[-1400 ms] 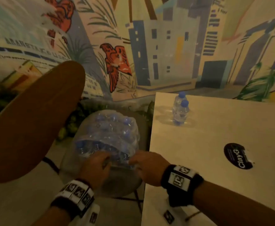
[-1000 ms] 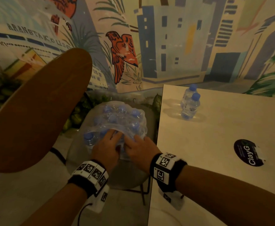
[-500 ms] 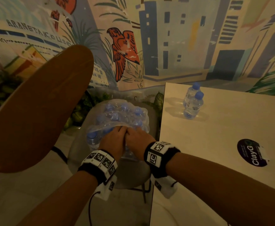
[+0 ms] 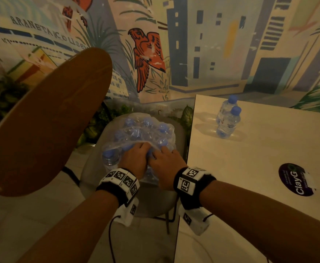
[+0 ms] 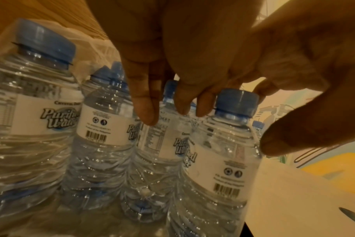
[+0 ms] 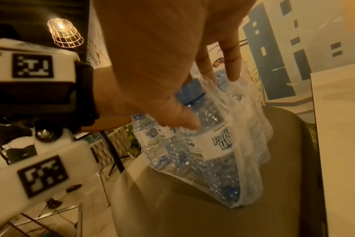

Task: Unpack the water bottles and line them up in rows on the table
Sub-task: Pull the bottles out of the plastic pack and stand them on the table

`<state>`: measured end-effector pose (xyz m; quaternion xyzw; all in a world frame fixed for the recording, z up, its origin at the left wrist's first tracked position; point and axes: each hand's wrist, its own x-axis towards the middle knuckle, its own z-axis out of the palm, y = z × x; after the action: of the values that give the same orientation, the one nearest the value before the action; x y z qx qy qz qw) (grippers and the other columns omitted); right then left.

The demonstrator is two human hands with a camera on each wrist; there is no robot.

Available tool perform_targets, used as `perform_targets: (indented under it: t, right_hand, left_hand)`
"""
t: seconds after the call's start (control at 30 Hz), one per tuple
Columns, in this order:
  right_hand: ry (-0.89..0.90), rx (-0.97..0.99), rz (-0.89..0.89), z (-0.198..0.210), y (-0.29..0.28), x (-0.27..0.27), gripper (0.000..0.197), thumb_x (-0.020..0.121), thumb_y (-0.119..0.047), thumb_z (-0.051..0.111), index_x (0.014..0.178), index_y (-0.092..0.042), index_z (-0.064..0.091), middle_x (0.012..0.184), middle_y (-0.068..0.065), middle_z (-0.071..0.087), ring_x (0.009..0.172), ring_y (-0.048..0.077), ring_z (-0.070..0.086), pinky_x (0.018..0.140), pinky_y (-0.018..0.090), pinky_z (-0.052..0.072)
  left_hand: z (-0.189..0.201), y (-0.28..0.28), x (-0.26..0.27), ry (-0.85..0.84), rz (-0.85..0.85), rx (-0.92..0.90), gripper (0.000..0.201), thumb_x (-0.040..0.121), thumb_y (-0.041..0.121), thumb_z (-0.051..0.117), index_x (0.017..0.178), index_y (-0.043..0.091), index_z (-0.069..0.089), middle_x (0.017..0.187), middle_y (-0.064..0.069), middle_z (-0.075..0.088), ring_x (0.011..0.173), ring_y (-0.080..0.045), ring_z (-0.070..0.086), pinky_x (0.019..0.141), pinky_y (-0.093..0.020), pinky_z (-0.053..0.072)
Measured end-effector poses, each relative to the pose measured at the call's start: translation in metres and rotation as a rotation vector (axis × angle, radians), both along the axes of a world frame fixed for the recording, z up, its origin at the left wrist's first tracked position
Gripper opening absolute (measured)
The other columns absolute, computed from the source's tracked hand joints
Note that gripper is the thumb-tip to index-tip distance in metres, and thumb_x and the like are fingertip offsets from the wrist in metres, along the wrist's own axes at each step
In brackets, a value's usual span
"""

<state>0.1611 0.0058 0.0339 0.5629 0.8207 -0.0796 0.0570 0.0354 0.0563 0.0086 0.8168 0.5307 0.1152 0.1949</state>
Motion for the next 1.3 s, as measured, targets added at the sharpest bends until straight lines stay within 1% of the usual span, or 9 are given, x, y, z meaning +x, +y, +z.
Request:
perform_targets:
  t: [0.13, 0.23, 0.43, 0.57, 0.73, 0.9, 1.07, 1.2, 1.3]
  right_hand:
    - [-0.069, 0.057, 0.003, -0.001, -0.006, -0.002, 0.048, 0.069, -0.039, 0.077, 0.112, -0.021, 0.065, 0.12, 0.006, 0.064, 0.114, 0.035, 0.054, 0.093, 0.054, 0.044]
    - [-0.132, 0.072, -0.015, 0.001, -0.004, -0.001, 0.037, 0.06, -0.046, 0.081, 0.088, -0.024, 0.074, 0.096, 0.0, 0.073, 0.093, 0.028, 0.067, 0.08, 0.045, 0.053]
    - [0.04, -0.053, 0.025, 0.001, -0.006, -0.001, 0.036, 0.096, -0.02, 0.048, 0.129, -0.007, 0.049, 0.12, 0.012, 0.059, 0.102, 0.03, 0.062, 0.083, 0.036, 0.051]
    - [0.138, -0.098, 0.038, 0.01, -0.022, 0.009, 0.036, 0.094, -0.015, 0.051, 0.129, -0.005, 0.047, 0.129, 0.015, 0.051, 0.112, 0.031, 0.056, 0.093, 0.034, 0.047]
    - [0.391, -0.102, -0.162, 0.031, -0.054, 0.056, 0.031, 0.085, -0.02, 0.061, 0.115, -0.011, 0.056, 0.118, 0.009, 0.053, 0.103, 0.028, 0.057, 0.088, 0.033, 0.047]
    - [0.388, -0.205, -0.315, 0.048, -0.105, 0.14, 0.032, 0.074, -0.028, 0.073, 0.104, -0.017, 0.066, 0.105, 0.005, 0.063, 0.096, 0.023, 0.058, 0.085, 0.032, 0.047]
    - [0.231, -0.311, -0.458, 0.046, -0.158, 0.23, 0.028, 0.076, -0.024, 0.069, 0.103, -0.017, 0.068, 0.109, 0.004, 0.063, 0.098, 0.022, 0.058, 0.084, 0.031, 0.048]
    - [0.202, -0.303, -0.589, 0.036, -0.179, 0.291, 0.03, 0.075, -0.023, 0.071, 0.103, -0.014, 0.069, 0.109, 0.005, 0.066, 0.098, 0.021, 0.06, 0.079, 0.026, 0.046]
    - [0.238, -0.271, -0.662, 0.028, -0.187, 0.324, 0.029, 0.072, -0.022, 0.075, 0.099, -0.012, 0.071, 0.103, 0.007, 0.071, 0.085, 0.017, 0.058, 0.072, 0.025, 0.042]
  left_hand:
    - [0.001, 0.0, 0.001, 0.006, 0.01, -0.015, 0.023, 0.084, 0.008, 0.061, 0.104, 0.015, 0.056, 0.113, -0.005, 0.062, 0.104, -0.022, 0.06, 0.093, -0.033, 0.049]
    - [0.003, 0.0, 0.001, 0.038, 0.018, -0.016, 0.025, 0.083, 0.011, 0.063, 0.107, 0.014, 0.056, 0.116, -0.005, 0.06, 0.108, -0.022, 0.059, 0.097, -0.033, 0.047]
    - [0.004, 0.001, 0.0, 0.143, 0.039, -0.003, 0.032, 0.085, 0.007, 0.054, 0.116, 0.011, 0.057, 0.119, -0.011, 0.06, 0.108, -0.029, 0.058, 0.093, -0.04, 0.049]
    - [0.003, -0.004, -0.008, 0.09, -0.003, -0.009, 0.03, 0.08, 0.01, 0.065, 0.11, 0.009, 0.061, 0.117, -0.012, 0.061, 0.109, -0.029, 0.058, 0.096, -0.039, 0.046]
    - [0.001, -0.027, -0.015, 0.114, -0.012, 0.044, 0.031, 0.083, 0.012, 0.063, 0.114, 0.011, 0.061, 0.117, -0.008, 0.058, 0.106, -0.028, 0.059, 0.089, -0.036, 0.05]
    - [0.019, -0.065, -0.001, 0.204, -0.071, 0.011, 0.011, 0.077, 0.014, 0.065, 0.085, 0.008, 0.065, 0.099, -0.011, 0.06, 0.084, -0.033, 0.063, 0.073, -0.041, 0.053]
    - [0.05, -0.109, 0.06, 0.231, -0.245, -0.124, 0.019, 0.074, 0.023, 0.056, 0.079, 0.007, 0.065, 0.086, -0.005, 0.059, 0.079, -0.023, 0.059, 0.074, -0.032, 0.047]
    - [0.05, -0.135, 0.14, 0.236, -0.357, -0.174, 0.027, 0.08, 0.026, 0.061, 0.103, 0.013, 0.068, 0.104, -0.005, 0.061, 0.098, -0.023, 0.059, 0.086, -0.031, 0.046]
    - [0.039, -0.151, 0.202, 0.22, -0.392, -0.164, 0.026, 0.081, 0.025, 0.064, 0.103, 0.012, 0.067, 0.105, -0.008, 0.06, 0.098, -0.026, 0.058, 0.086, -0.033, 0.046]
